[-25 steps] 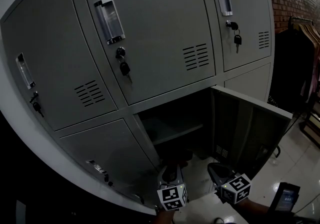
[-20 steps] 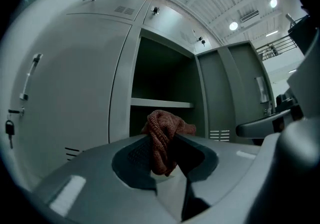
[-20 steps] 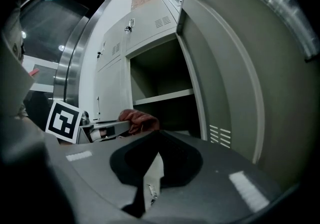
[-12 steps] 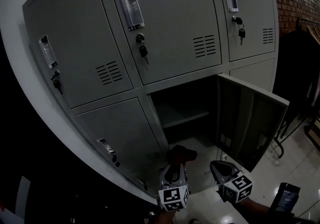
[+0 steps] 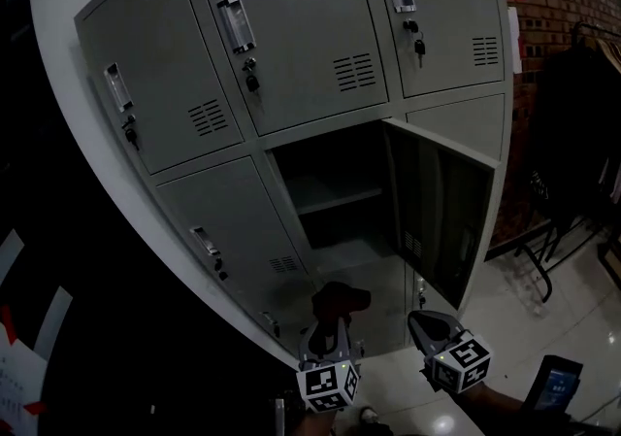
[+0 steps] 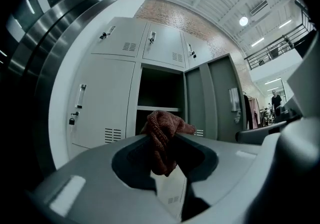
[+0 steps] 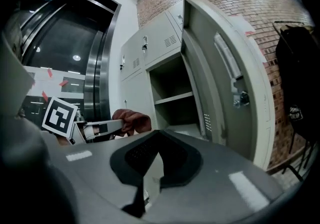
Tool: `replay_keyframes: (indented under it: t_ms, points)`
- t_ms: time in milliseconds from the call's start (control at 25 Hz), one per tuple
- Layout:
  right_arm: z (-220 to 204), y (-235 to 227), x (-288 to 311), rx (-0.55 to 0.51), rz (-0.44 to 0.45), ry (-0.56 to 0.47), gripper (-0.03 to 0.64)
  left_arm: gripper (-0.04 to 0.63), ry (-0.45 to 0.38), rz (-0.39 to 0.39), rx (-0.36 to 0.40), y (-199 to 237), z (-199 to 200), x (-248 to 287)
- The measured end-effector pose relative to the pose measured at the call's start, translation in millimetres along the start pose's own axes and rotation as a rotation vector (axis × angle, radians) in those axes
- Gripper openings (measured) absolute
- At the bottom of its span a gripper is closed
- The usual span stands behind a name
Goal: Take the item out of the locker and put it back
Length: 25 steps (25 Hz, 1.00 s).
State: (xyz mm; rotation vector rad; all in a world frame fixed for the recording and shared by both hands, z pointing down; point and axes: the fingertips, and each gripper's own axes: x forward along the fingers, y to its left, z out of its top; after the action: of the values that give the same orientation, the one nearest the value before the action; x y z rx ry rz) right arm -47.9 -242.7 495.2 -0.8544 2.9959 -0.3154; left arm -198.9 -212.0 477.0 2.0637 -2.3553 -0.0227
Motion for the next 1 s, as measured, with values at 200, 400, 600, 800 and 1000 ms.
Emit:
replay_keyframes:
  t_ms: [200, 400, 600, 800, 1000]
  points:
    - [-11, 6, -45, 0.024, 0.026, 0.012, 0.0, 0.101, 0.006, 0.034, 0.006, -27, 2, -42]
    - [-10, 14, -73, 0.037, 0.022, -0.005, 0.0, 0.1, 0.012, 0.029, 0.021, -44, 5, -70]
    - [-5, 27, -87, 0.031, 0.005, -0.022, 0.0, 0.1, 0.018, 0.014, 0.018, -45, 4, -92]
    - [-3, 44, -89, 0.011, -0.008, -0.029, 0.0, 0.1, 0.011, -0.003, 0.013, -37, 4, -106]
    - [-3, 57, -90, 0.0, -0.014, -0.025, 0.0, 0.1, 0.018, -0.008, 0.001, -30, -1, -117]
